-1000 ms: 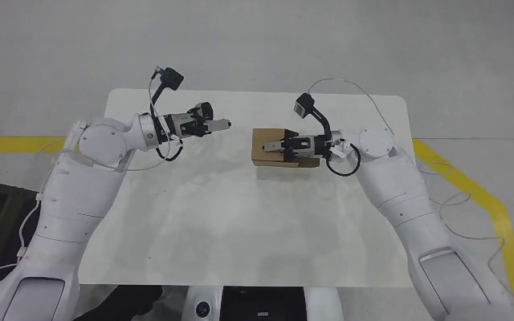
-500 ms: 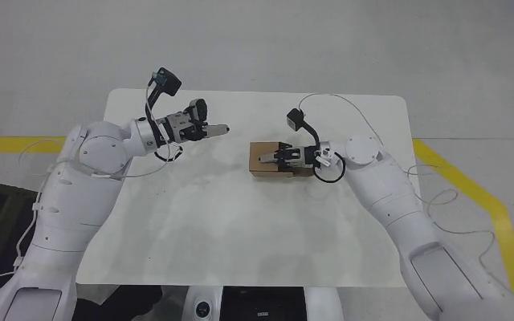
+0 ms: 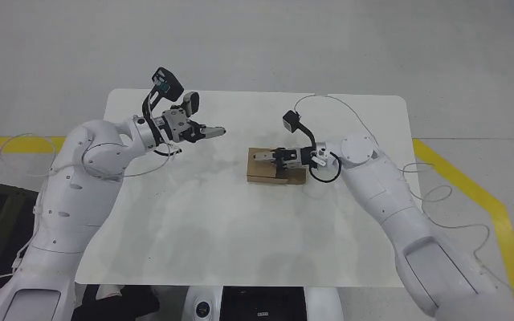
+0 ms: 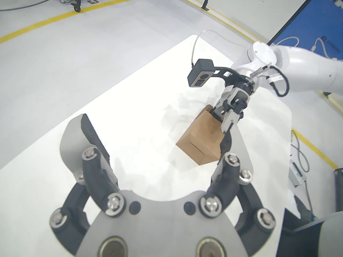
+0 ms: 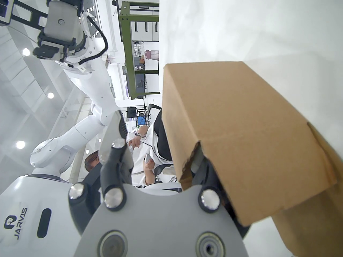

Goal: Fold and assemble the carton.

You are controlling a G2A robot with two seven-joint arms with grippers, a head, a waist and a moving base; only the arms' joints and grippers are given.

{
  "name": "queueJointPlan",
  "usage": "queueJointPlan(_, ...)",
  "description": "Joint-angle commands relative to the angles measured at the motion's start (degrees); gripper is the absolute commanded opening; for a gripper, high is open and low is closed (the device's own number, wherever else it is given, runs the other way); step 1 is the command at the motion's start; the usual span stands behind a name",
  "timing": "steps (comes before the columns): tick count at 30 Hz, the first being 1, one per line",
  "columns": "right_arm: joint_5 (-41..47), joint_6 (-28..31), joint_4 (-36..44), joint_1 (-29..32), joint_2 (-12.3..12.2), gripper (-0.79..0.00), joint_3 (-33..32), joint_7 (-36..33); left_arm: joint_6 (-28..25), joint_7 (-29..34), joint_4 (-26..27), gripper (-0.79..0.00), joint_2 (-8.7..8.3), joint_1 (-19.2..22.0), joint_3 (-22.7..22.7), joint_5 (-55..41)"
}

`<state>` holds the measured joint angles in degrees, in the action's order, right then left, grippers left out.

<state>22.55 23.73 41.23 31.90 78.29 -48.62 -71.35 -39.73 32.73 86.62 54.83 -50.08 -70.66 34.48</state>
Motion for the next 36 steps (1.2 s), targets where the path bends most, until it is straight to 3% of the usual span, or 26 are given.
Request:
queueJointPlan(1,0.28,0.08,0.64,0.21,-0.37,-0.015,-0.83,-0.68,-2.33,-2.77,0.11,0.000,-0.04,-0.41,-0.02,3.12)
queueJointPlan(10,-0.71,-0.64,9.96,4.80,-4.00,0.000,-7.85,-1.71,-11.14,-20.95,-2.62,0.000,0.46,-2.49,1.63,19.31)
queueJointPlan(24,-4.20,-7.66,32.13,16.97,-9.41,0.000,-20.31,-1.91,-10.19,-52.06,-5.08,0.000,0.98,-3.22,7.47,54.15)
queueJointPlan(27,-4.62,-8.64,34.72,18.65,-9.96,0.000,-21.49,-1.83,-9.97,-53.64,-5.75,0.000,1.17,-3.10,9.06,56.47)
queueJointPlan(36,-8.37,-7.89,38.01,20.63,-10.73,0.000,-21.99,-1.13,-9.95,-50.07,-5.44,0.000,2.21,-2.23,12.83,56.18)
